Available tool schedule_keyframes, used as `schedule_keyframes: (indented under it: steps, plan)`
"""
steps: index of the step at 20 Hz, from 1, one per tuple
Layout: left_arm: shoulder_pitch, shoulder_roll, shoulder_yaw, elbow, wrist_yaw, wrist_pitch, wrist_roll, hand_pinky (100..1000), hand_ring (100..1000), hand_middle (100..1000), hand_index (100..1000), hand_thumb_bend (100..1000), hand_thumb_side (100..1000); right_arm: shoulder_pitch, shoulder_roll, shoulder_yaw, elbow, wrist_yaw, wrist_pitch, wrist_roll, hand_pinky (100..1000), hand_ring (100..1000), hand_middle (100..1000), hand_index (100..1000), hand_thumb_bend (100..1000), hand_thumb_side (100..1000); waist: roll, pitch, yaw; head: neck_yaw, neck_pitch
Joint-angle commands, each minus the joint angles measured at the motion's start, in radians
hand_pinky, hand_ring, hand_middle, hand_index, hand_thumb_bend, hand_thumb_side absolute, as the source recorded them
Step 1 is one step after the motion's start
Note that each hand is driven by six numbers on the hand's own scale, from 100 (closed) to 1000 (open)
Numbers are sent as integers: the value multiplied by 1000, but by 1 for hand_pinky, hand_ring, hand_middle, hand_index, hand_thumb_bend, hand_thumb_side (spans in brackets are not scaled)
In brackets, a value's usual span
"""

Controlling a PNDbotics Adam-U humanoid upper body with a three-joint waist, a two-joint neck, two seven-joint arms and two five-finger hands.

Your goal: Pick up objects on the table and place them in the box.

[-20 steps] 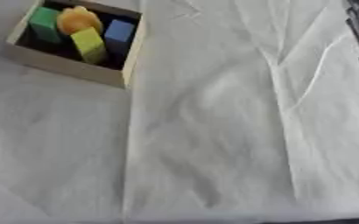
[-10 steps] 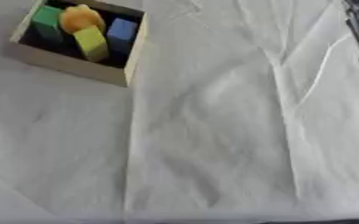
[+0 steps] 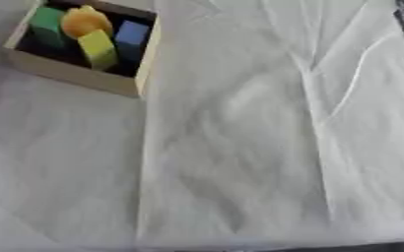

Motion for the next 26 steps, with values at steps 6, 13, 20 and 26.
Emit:
schedule_keyframes:
  steps: [6,13,20,26]
  plan:
    - [-27,-87,8,131,-136,-43,37,821,882,835,921,359,291,-27,-7,-8,-15,-7,-3,5,795,764,727,822,100,730,22,-16,-21,32,-18]
    - [-26,-86,27,111,-142,-74,56,805,890,836,939,474,417,-21,-4,-6,-15,-8,1,5,794,764,727,821,100,731,22,-22,-17,29,-13]
    - [12,93,70,-78,4,21,203,779,862,798,881,330,401,2,-28,-14,-15,-3,3,-1,794,765,728,822,100,718,22,-49,20,-5,13]
    - [141,308,148,-135,295,97,333,756,852,780,871,273,403,28,-40,-23,-15,-7,13,-17,794,766,729,821,100,723,17,-64,60,-15,14]
